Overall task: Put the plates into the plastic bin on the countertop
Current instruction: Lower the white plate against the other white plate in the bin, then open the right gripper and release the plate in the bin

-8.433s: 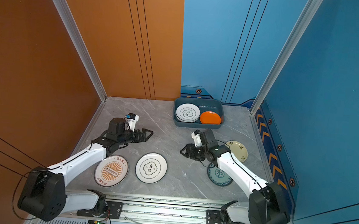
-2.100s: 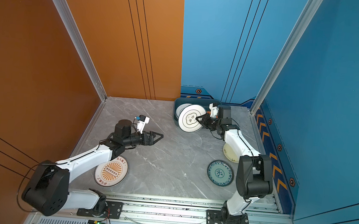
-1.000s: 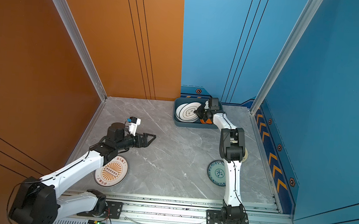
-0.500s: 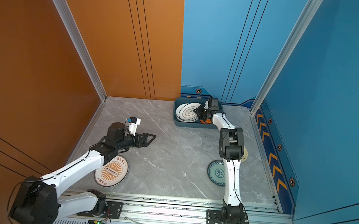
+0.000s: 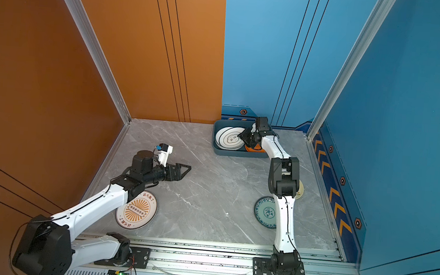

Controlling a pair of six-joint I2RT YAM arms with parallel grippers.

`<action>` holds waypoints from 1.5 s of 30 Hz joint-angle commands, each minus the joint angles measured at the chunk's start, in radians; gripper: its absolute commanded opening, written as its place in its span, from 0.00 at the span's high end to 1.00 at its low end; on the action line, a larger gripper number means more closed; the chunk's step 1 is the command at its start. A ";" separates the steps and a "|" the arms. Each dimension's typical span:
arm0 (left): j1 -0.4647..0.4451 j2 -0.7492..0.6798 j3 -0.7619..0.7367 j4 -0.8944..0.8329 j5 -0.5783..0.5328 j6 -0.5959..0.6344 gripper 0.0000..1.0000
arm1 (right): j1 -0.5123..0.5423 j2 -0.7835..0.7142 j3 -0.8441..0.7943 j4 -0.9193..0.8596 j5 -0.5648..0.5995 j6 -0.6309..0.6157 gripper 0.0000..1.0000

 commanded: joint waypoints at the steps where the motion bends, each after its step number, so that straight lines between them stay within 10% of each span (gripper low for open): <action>1: 0.009 0.008 -0.002 0.003 0.017 0.007 0.02 | -0.002 -0.016 0.027 -0.085 0.049 -0.060 0.55; 45: 0.017 0.012 -0.011 0.009 0.021 0.007 0.02 | 0.067 0.058 0.217 -0.290 0.258 -0.183 0.53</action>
